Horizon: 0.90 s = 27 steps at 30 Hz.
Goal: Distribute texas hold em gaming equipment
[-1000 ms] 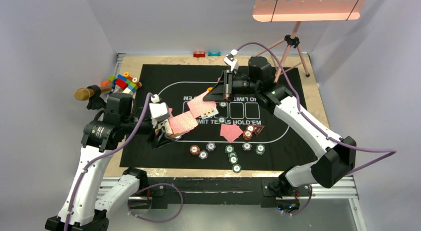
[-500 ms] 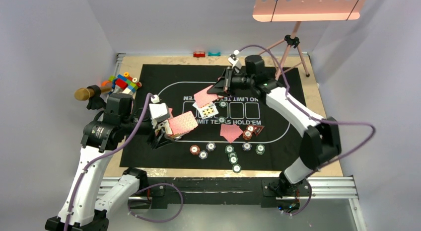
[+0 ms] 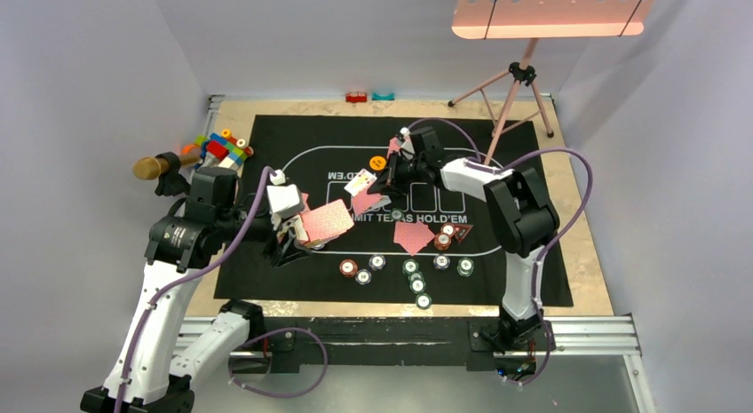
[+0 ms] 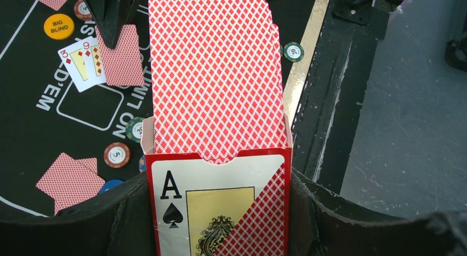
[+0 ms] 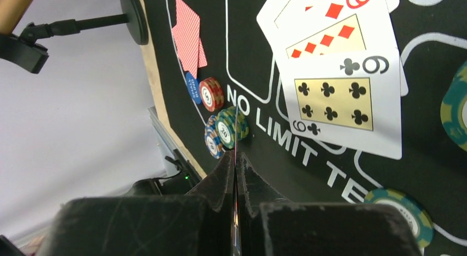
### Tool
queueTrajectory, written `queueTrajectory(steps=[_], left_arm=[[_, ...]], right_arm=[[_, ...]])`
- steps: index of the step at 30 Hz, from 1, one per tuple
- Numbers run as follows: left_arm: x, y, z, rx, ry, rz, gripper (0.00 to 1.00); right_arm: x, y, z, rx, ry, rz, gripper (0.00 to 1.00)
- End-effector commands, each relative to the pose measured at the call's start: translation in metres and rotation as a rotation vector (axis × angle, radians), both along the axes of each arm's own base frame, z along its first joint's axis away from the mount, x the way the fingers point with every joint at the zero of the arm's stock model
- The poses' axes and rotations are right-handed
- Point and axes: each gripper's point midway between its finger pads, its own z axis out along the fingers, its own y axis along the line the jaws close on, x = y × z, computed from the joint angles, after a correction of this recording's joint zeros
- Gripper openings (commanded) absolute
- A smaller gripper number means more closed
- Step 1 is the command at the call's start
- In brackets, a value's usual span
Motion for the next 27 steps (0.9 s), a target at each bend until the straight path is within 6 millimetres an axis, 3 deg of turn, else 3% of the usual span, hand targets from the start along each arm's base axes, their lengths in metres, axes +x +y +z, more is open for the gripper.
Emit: queueTrajectory(steps=[1, 11, 17, 20, 25, 27], left_arm=[[0.002, -0.003, 0.006, -0.026, -0.038, -0.025, 0.0], [0.002, -0.003, 0.007, -0.028, -0.042, -0.024, 0.0], [0.001, -0.004, 0.008, -0.032, -0.041, -0.026, 0.0], [0.0, -0.004, 0.008, -0.034, -0.038, -0.025, 0.0], [0.0, -0.005, 0.009, -0.038, -0.04, -0.027, 0.0], [0.0, -0.004, 0.009, -0.036, -0.039, -0.026, 0.0]], right_arm=[[0.019, 0.015, 0.015, 0.01, -0.119, 0.017, 0.0], [0.004, 0.027, -0.03, -0.107, -0.068, 0.043, 0.0], [0.004, 0.02, -0.039, -0.192, -0.088, 0.053, 0.0], [0.005, 0.01, -0.037, -0.262, -0.11, 0.057, 0.1], [0.0, -0.002, -0.028, -0.33, -0.134, 0.071, 0.49], [-0.003, -0.005, -0.025, -0.343, -0.144, 0.085, 0.58]])
